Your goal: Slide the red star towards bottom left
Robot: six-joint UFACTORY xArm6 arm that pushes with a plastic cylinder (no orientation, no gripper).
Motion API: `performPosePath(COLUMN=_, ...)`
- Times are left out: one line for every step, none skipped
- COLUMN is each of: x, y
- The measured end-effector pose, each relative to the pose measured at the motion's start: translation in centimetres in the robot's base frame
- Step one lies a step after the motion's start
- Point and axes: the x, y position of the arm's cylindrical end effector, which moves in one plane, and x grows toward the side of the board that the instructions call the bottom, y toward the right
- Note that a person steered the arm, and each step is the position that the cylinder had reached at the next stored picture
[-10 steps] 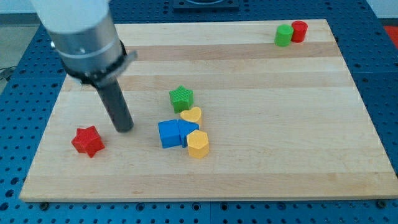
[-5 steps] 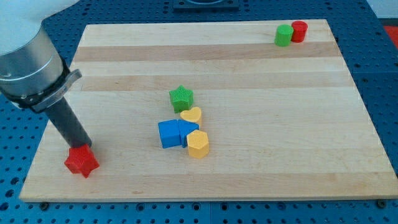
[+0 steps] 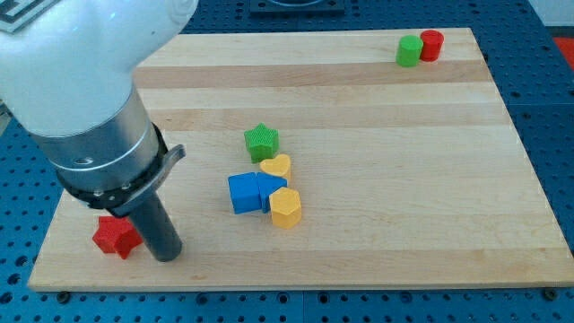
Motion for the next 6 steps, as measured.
performPosePath(x=0.0, y=-1.0)
performPosePath(x=-1.9, y=0.2)
performPosePath(x=-1.9, y=0.4)
performPosePath(x=-2.0, y=-0.2)
performPosePath(x=-2.0, y=-3.6)
performPosePath(x=-2.0, y=-3.7)
